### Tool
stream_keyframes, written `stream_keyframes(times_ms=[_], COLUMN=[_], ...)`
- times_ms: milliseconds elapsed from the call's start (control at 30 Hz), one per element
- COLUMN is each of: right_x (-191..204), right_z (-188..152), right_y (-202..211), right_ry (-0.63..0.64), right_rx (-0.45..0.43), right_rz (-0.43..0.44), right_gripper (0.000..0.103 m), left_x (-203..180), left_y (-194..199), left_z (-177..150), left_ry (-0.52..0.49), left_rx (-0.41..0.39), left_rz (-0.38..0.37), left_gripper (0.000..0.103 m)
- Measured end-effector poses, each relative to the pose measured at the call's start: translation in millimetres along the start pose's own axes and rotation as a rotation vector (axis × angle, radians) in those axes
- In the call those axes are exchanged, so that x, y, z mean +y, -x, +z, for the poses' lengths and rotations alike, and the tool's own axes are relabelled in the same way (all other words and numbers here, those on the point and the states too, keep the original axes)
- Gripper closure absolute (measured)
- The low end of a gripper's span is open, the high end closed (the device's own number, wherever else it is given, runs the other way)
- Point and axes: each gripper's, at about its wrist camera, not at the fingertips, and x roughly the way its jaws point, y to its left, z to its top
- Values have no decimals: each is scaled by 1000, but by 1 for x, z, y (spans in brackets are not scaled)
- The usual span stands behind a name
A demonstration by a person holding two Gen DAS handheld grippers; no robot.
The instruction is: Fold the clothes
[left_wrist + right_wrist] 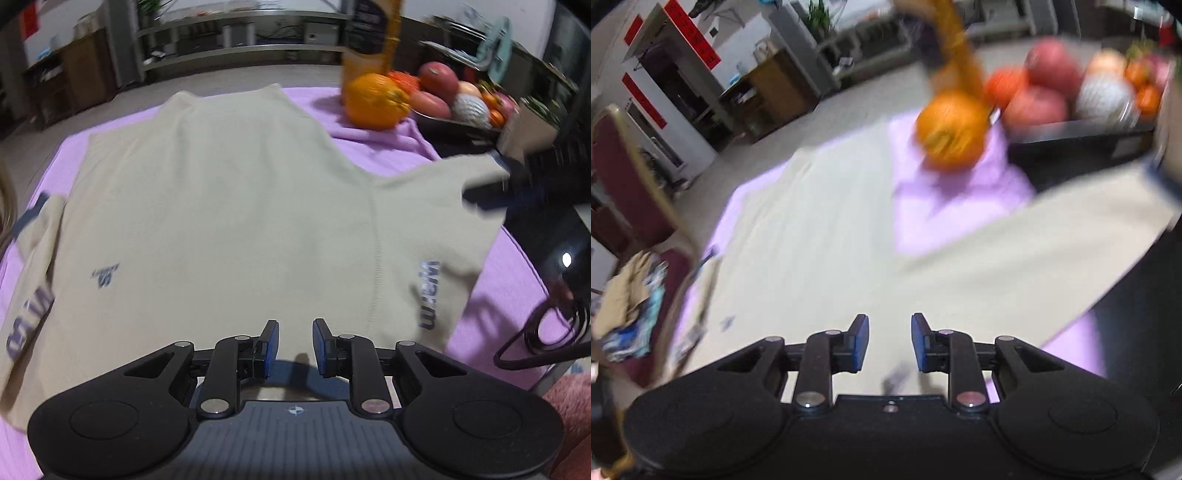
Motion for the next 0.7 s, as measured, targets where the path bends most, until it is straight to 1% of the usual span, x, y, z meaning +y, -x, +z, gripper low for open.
stream_keyframes(times_ms=[33, 67, 100, 167, 233, 267, 300, 333, 433, 467, 500, 533, 633, 700], right_x=[7, 11, 12, 13, 15, 13, 8, 3, 0, 3, 12, 20, 45, 63], right_z=[-10, -17, -19, -23, -28, -30, -33, -37, -47, -47, -43, -40, -29, -20], right_y=[-6, -12, -18, -30, -41, -46, -49, -51, -39, -33, -24, -15, 13, 30], right_ry=[-10, -6, 16, 61, 106, 118, 113, 111, 87, 86, 98, 111, 148, 173], right_rx=[15, 24, 23, 22, 21, 33, 66, 80, 74, 60, 23, -14, -125, -193], right_rz=[-2, -18, -56, -132, -207, -243, -279, -305, -358, -360, -337, -313, -243, -190], right_gripper=[80, 85, 88, 89, 89, 89, 89, 93, 93, 91, 90, 90, 90, 90], left_x=[7, 12, 18, 29, 39, 40, 39, 36, 34, 36, 39, 45, 64, 83], left_y=[1, -1, -2, -8, -15, -15, -13, -12, -3, 2, 7, 15, 43, 66], left_z=[-2, -5, -8, -14, -22, -26, -27, -27, -34, -37, -39, -38, -35, -26], left_ry=[21, 31, 39, 48, 58, 50, 27, 4, -39, -38, -32, -16, 37, 85], left_rx=[3, -2, -9, -3, 30, 29, 48, 80, 163, 173, 177, 163, 108, 40], left_rz=[16, 48, 85, 140, 157, 157, 154, 157, 150, 141, 131, 120, 87, 71], left_gripper=[82, 82, 83, 84, 84, 84, 84, 84, 84, 84, 84, 85, 86, 85])
